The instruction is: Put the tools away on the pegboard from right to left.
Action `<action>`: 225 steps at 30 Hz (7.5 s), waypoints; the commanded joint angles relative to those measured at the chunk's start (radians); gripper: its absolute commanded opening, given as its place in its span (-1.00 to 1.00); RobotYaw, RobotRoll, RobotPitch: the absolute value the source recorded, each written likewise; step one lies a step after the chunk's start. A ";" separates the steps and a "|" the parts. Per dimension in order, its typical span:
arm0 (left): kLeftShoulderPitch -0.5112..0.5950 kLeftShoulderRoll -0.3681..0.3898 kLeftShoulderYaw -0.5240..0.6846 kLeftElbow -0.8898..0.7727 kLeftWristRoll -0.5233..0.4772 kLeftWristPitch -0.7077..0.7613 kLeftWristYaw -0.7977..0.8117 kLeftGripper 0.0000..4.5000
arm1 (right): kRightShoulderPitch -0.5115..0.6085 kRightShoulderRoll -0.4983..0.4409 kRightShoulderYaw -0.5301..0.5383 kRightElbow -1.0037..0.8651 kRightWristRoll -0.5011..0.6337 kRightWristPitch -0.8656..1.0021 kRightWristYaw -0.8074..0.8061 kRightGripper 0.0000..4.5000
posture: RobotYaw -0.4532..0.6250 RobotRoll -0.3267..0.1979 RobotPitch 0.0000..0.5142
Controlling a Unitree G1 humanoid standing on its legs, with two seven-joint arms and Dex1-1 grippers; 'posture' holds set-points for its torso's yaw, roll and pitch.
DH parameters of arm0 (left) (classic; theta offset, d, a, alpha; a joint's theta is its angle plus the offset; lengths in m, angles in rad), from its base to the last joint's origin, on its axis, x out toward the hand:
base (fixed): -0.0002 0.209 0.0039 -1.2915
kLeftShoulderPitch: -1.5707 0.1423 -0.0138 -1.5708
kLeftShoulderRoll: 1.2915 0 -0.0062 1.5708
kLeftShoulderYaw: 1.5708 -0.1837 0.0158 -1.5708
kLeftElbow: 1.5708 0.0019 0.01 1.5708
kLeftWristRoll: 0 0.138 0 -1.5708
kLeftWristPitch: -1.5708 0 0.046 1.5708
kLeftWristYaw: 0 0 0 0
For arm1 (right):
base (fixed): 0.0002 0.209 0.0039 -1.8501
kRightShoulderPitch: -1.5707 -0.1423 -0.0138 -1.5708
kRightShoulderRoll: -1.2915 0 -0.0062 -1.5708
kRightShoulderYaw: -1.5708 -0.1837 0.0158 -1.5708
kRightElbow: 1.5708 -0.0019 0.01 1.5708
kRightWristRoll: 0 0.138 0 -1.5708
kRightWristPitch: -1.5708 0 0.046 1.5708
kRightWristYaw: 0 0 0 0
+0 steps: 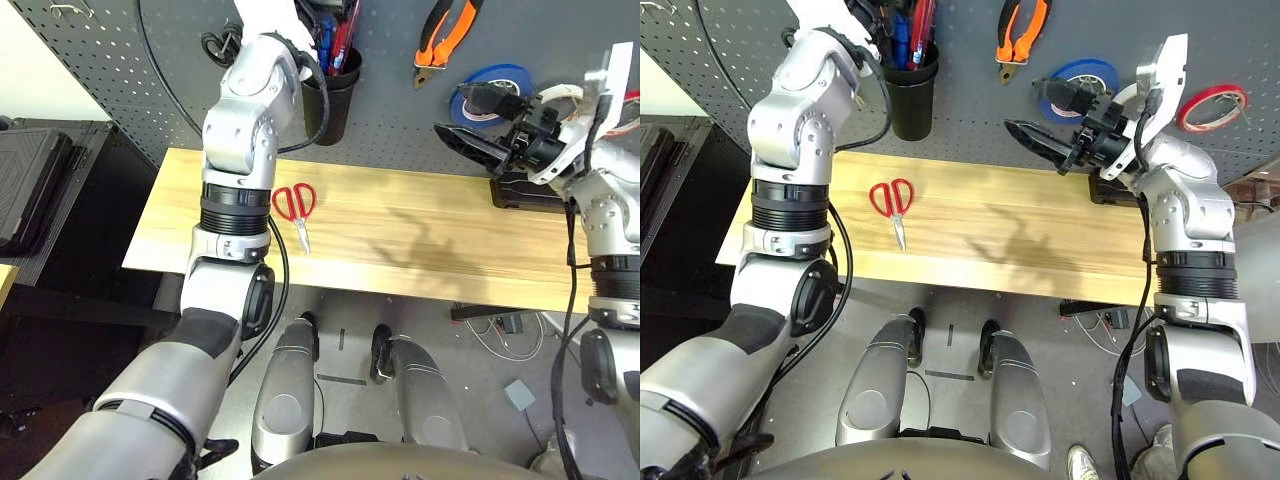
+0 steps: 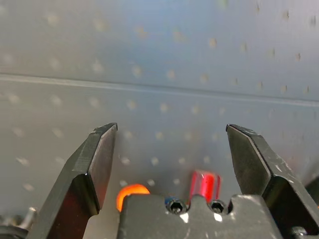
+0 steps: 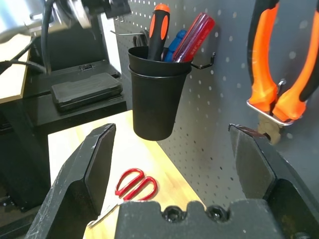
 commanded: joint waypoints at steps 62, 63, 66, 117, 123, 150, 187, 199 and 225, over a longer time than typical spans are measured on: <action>0.716 0.114 -0.176 -0.033 0.162 0.191 -0.007 0.99 | 0.344 0.059 0.346 -0.022 -0.405 -0.137 -0.064 1.00 | 0.21 0.25 0.13; 0.702 0.108 -0.173 0.007 0.168 0.168 -0.003 0.99 | 0.346 0.061 0.351 -0.020 -0.410 -0.139 -0.069 1.00 | 0.21 0.25 0.13; 0.647 0.095 -0.158 0.137 0.180 0.100 0.004 0.99 | 0.353 0.072 0.364 -0.022 -0.430 -0.131 -0.098 1.00 | 0.20 0.25 0.15; 0.318 0.031 -0.097 1.093 0.289 -0.291 0.123 0.04 | 0.386 0.080 0.372 -0.144 -0.438 -0.079 -0.177 1.00 | 0.06 0.25 0.16; 0.324 0.019 -0.091 1.089 0.285 -0.289 0.124 -0.99 | 0.386 0.080 0.373 -0.145 -0.440 -0.082 -0.168 1.00 | 0.07 0.25 0.15; 0.537 0.001 0.075 0.434 0.129 -0.109 0.183 -0.99 | 0.303 0.120 0.362 -0.001 -0.438 -0.204 -0.146 1.00 | 0.23 0.25 0.06; 0.767 0.015 0.253 -0.345 -0.218 -0.189 0.019 -0.99 | 0.230 0.200 0.171 -0.059 -0.145 -0.344 -0.103 1.00 | 0.35 0.25 -0.09; 0.728 0.068 0.284 -0.369 -0.279 -0.161 0.031 -0.99 | 0.240 0.184 0.135 -0.199 -0.036 -0.247 -0.106 1.00 | 0.33 0.25 -0.11; 0.645 0.143 0.306 -0.353 -0.340 -0.141 0.030 -0.99 | 0.038 0.089 0.062 -0.229 0.045 -0.105 -0.101 1.00 | 0.27 0.25 -0.10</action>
